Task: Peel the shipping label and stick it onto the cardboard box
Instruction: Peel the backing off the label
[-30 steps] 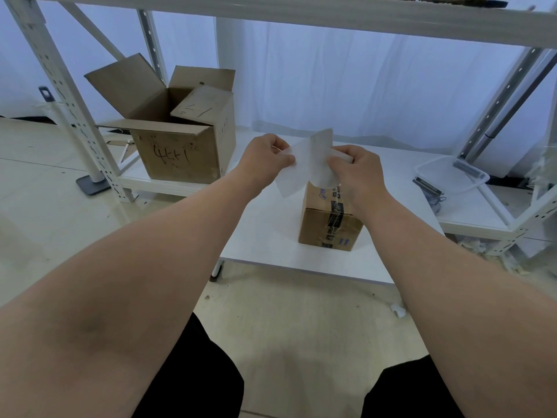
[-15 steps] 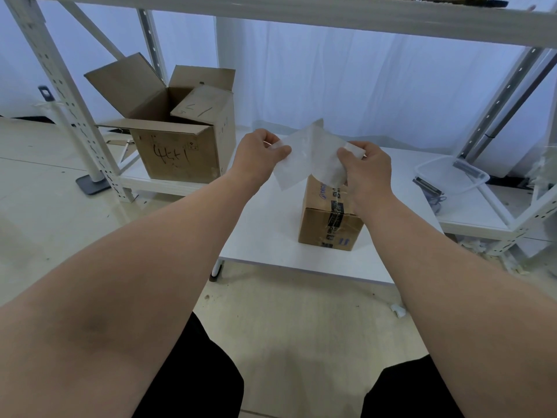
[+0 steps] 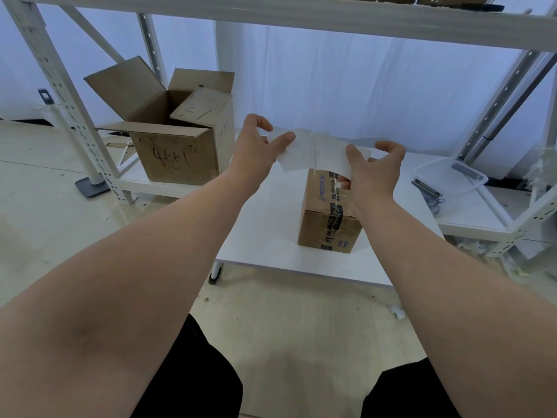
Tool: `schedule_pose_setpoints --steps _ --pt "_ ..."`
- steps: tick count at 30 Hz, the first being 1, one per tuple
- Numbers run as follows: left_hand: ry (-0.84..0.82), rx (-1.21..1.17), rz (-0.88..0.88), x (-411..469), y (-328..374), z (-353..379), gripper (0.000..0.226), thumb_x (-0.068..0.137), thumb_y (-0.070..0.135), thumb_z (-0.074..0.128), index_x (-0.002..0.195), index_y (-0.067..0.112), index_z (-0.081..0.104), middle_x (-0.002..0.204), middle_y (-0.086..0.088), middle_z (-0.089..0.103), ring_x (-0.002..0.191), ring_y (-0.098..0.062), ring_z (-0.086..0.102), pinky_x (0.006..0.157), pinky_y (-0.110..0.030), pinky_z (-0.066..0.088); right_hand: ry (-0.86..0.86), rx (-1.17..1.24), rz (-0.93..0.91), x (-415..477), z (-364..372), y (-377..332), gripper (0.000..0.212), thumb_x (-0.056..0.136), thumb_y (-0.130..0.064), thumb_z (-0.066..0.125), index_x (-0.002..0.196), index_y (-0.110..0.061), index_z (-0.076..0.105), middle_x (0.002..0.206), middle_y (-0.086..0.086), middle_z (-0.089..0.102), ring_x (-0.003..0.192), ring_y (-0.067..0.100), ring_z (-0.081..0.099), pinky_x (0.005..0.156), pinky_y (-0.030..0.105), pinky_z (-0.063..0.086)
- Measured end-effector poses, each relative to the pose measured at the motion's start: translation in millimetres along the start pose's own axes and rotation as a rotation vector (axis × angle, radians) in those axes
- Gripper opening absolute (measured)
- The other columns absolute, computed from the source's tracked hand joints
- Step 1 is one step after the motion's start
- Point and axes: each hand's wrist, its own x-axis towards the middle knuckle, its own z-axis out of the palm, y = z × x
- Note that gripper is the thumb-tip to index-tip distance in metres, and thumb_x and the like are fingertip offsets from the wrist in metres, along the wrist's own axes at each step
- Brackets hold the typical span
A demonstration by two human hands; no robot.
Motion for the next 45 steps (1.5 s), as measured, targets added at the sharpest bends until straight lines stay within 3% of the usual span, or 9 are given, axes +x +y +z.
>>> schedule_pose_setpoints --steps 3,8,15,20,29,35,39,41,45 --pt "-0.019 0.005 0.014 -0.4 3.0 -1.5 0.024 0.088 0.03 0.064 0.092 0.019 0.043 0.078 -0.011 0.05 0.072 -0.022 0.051 0.064 -0.032 0.042 0.012 -0.027 -0.053 2.9 0.6 0.3 0.021 0.085 -0.023 0.067 0.087 -0.021 0.047 0.085 0.004 0.052 0.074 0.027 0.059 0.042 0.022 0.05" --pt "-0.032 0.036 0.001 2.5 -1.4 -5.2 0.021 0.087 0.026 0.066 0.085 0.017 0.047 0.076 -0.009 0.051 0.072 -0.021 0.05 0.06 -0.029 0.04 0.02 -0.109 -0.08 8.3 0.2 4.3 0.023 0.081 -0.034 0.07 0.065 -0.022 0.058 0.069 -0.005 0.057 0.072 0.015 0.057 0.075 0.048 0.058" --pt "0.089 0.195 -0.003 8.2 -11.3 -12.4 0.024 0.087 0.019 0.065 0.096 0.015 0.043 0.091 -0.002 0.048 0.075 -0.014 0.047 0.065 -0.024 0.042 -0.051 0.044 0.065 5.1 1.4 -2.5 0.033 0.087 -0.004 0.038 0.077 -0.018 0.067 0.088 0.002 0.06 0.086 0.03 0.062 0.063 0.035 0.052" --pt "0.097 0.217 0.003 9.0 -13.3 -18.1 0.006 0.092 0.008 0.052 0.091 0.012 0.049 0.075 0.005 0.048 0.065 -0.007 0.046 0.053 -0.015 0.04 -0.162 -0.04 -0.021 2.2 2.0 -1.5 0.05 0.081 0.016 0.032 0.097 -0.02 0.062 0.097 -0.004 0.064 0.092 0.018 0.062 0.069 0.033 0.06" --pt "0.076 0.27 -0.031 7.1 -14.8 -22.9 0.028 0.096 0.005 0.043 0.109 0.008 0.067 0.103 -0.011 0.067 0.074 -0.022 0.06 0.065 -0.018 0.043 -0.147 -0.028 -0.076 4.6 -2.0 2.6 0.021 0.091 -0.002 0.057 0.107 -0.015 0.062 0.097 0.0 0.068 0.081 0.006 0.061 0.063 0.024 0.056" --pt "0.081 0.301 -0.084 7.7 -15.3 -22.8 0.035 0.093 0.005 0.036 0.111 0.01 0.066 0.059 0.003 0.049 0.047 -0.014 0.037 0.055 -0.025 0.036 -0.063 -0.047 -0.107 8.1 -5.7 2.4 0.009 0.089 -0.014 0.064 0.096 -0.018 0.068 0.089 -0.004 0.065 0.079 0.007 0.061 0.068 0.031 0.059" --pt "0.078 0.314 -0.106 6.9 -18.0 -23.3 0.03 0.091 0.016 0.036 0.089 0.019 0.065 0.072 -0.003 0.056 0.068 -0.025 0.049 0.083 -0.04 0.044 0.063 -0.235 -0.187 12.6 -6.8 2.0 0.018 0.083 -0.034 0.065 0.079 -0.017 0.064 0.107 0.007 0.058 0.091 0.018 0.055 0.079 0.029 0.047" --pt "0.046 0.296 -0.139 8.8 -25.5 -24.2 0.026 0.086 0.025 0.036 0.075 0.021 0.058 0.08 -0.017 0.055 0.074 -0.026 0.047 0.077 -0.039 0.039 0.042 -0.216 -0.158 11.8 -7.1 0.3 0.021 0.08 -0.035 0.067 0.072 -0.017 0.061 0.104 0.008 0.062 0.092 0.018 0.058 0.076 0.026 0.05" --pt "-0.017 0.214 -0.21 -0.5 -17.9 -20.8 0.039 0.096 0.025 0.039 0.131 0.01 0.05 0.133 -0.008 0.047 0.121 -0.029 0.045 0.105 -0.038 0.034 -0.061 -0.144 -0.119 6.7 -7.5 -3.6 0.019 0.083 -0.016 0.067 0.07 -0.016 0.054 0.073 -0.001 0.058 0.065 0.009 0.053 0.049 0.007 0.041"
